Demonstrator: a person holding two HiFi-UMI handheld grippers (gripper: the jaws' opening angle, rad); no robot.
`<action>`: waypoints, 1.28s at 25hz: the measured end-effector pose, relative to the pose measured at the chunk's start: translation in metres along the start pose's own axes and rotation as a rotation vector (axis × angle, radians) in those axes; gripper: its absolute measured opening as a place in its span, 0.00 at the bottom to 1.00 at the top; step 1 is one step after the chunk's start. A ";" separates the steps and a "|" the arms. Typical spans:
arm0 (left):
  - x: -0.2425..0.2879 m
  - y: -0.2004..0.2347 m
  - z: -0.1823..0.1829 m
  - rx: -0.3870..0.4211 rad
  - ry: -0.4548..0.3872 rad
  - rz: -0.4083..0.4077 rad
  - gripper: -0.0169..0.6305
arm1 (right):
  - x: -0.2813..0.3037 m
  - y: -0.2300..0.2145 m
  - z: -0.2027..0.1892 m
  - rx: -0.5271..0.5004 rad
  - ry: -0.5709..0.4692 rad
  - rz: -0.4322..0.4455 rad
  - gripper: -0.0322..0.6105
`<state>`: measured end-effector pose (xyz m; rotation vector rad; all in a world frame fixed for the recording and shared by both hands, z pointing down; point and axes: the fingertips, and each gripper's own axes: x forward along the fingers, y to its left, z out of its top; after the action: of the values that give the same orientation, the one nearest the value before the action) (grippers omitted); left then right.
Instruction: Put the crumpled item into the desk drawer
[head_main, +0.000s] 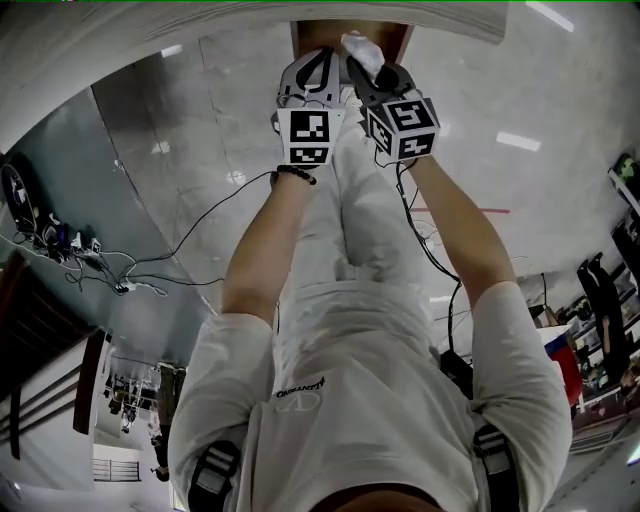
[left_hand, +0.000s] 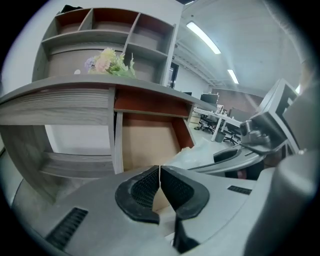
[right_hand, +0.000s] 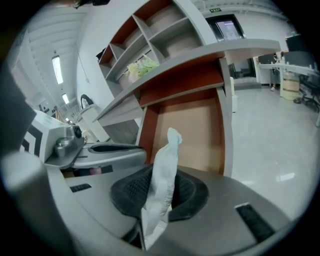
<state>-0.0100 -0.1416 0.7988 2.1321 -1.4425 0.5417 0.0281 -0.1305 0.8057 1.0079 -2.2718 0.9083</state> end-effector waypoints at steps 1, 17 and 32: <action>0.001 0.001 -0.002 -0.008 0.002 0.004 0.04 | 0.001 -0.002 -0.002 0.004 0.005 -0.006 0.14; 0.010 -0.001 -0.010 -0.054 -0.008 -0.045 0.04 | 0.014 -0.013 -0.015 0.080 0.008 0.035 0.15; -0.006 0.008 0.004 -0.056 -0.021 -0.029 0.04 | -0.018 -0.003 -0.012 0.097 -0.009 0.043 0.44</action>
<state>-0.0197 -0.1420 0.7937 2.1177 -1.4197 0.4642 0.0435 -0.1158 0.8029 1.0099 -2.2841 1.0428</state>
